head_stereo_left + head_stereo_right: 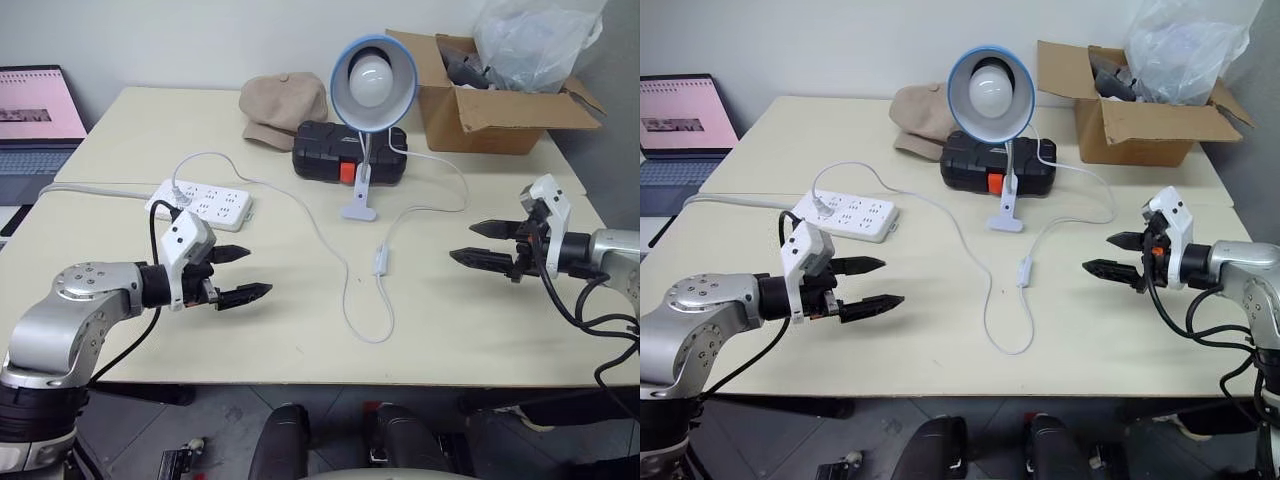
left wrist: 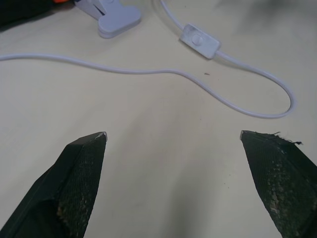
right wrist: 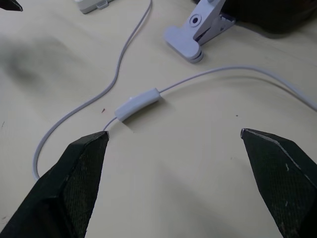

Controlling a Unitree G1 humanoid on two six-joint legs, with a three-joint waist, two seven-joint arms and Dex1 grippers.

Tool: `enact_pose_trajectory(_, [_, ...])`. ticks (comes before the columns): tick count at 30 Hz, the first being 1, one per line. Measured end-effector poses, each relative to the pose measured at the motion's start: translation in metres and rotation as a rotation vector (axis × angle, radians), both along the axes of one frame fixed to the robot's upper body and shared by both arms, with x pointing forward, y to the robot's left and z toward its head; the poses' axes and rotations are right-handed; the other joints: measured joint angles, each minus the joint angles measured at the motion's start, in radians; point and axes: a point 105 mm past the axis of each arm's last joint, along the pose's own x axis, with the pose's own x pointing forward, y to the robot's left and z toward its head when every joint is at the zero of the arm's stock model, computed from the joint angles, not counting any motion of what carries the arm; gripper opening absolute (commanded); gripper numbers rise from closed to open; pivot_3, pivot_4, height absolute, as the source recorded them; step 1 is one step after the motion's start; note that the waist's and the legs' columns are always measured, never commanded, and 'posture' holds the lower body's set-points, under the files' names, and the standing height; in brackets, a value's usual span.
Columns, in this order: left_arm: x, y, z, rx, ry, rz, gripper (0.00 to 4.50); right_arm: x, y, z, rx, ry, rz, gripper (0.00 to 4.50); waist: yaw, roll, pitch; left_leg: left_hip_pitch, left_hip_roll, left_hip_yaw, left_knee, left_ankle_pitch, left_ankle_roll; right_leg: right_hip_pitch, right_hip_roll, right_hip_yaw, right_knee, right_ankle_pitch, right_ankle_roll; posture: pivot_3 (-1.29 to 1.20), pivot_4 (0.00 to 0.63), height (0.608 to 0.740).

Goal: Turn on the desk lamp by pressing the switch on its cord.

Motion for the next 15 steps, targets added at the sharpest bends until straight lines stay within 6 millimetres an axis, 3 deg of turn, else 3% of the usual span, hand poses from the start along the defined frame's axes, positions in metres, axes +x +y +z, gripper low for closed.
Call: enact_pose_trajectory(15, [0.0022, -0.0004, 0.0042, 0.029, -0.070, -0.006, 4.50, 0.0028, 0.0044, -0.0080, -0.024, 0.021, 0.009, 4.47, 0.001, 0.000, 0.000, 0.000, 0.000, 0.000, 0.000, 0.000, 0.000, 0.000, 0.000, 0.000, 0.000, 0.000, 0.000, 0.00, 0.150, 0.740])
